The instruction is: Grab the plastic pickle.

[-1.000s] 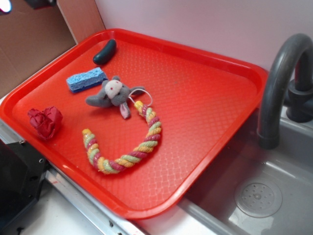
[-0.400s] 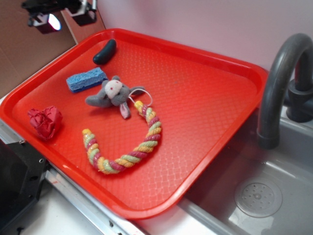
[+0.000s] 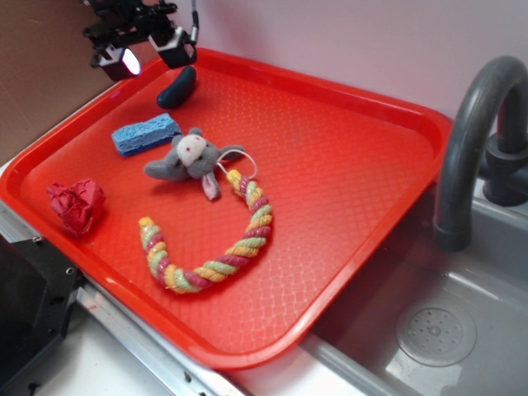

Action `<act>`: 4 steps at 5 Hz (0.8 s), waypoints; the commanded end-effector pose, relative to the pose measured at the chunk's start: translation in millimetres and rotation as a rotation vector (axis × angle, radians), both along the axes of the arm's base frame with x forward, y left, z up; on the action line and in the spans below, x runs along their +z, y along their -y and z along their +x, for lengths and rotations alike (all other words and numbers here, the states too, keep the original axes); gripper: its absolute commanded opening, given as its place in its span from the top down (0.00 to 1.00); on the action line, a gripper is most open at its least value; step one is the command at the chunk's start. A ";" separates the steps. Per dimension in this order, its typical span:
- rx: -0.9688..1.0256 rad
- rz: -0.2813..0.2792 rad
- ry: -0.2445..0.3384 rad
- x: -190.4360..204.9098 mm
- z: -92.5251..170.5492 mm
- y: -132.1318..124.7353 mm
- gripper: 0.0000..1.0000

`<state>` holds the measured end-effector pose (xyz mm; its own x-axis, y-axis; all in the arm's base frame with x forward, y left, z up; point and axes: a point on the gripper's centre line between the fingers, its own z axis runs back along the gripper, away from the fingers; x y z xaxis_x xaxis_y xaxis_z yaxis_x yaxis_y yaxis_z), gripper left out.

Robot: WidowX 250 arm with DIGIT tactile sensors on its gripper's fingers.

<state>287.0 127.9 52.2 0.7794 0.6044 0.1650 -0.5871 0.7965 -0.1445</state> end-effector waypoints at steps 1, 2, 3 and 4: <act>-0.050 0.043 -0.160 -14.4 4.4 5.4 0.00; -0.065 0.111 -0.248 -30.0 0.9 15.1 0.00; -0.095 0.149 -0.280 -39.9 0.9 23.0 0.00; -0.088 0.170 -0.278 -40.8 0.0 24.8 1.00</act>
<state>296.8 105.3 14.8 0.8558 0.5155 0.0434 -0.5161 0.8449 0.1405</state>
